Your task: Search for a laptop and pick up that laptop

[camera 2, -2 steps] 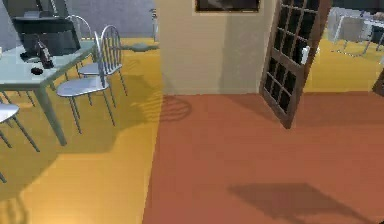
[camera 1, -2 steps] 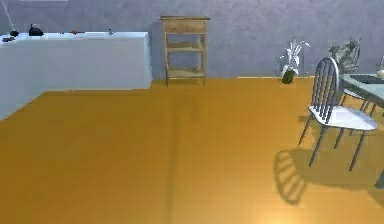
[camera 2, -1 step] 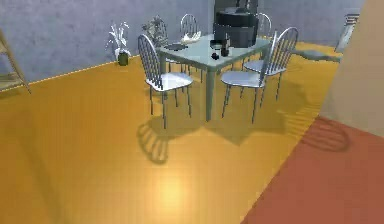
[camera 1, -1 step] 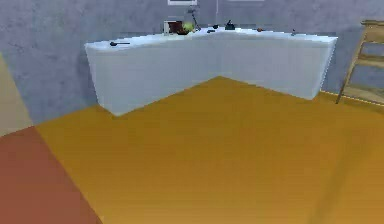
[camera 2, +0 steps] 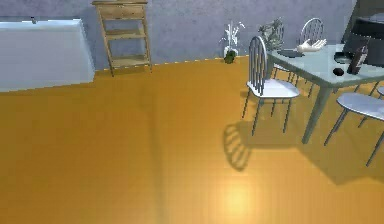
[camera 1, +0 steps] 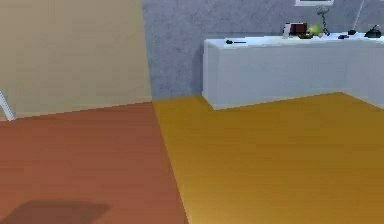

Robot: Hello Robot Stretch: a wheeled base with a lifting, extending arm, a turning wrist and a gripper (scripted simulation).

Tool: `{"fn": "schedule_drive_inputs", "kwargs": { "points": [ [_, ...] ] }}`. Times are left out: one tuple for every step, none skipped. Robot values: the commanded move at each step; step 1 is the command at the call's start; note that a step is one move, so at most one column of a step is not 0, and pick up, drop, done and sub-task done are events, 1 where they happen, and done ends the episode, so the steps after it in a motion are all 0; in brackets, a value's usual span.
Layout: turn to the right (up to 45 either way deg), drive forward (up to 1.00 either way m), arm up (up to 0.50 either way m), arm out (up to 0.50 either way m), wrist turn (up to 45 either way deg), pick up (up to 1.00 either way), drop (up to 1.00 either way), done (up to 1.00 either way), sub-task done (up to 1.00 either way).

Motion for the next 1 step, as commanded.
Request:
{"fn": "schedule_drive_inputs", "kwargs": {
  "points": [
    [0.0,0.15,0.0,0.0,0.0,0.0,0.0,0.0,0.0]
  ]
}}
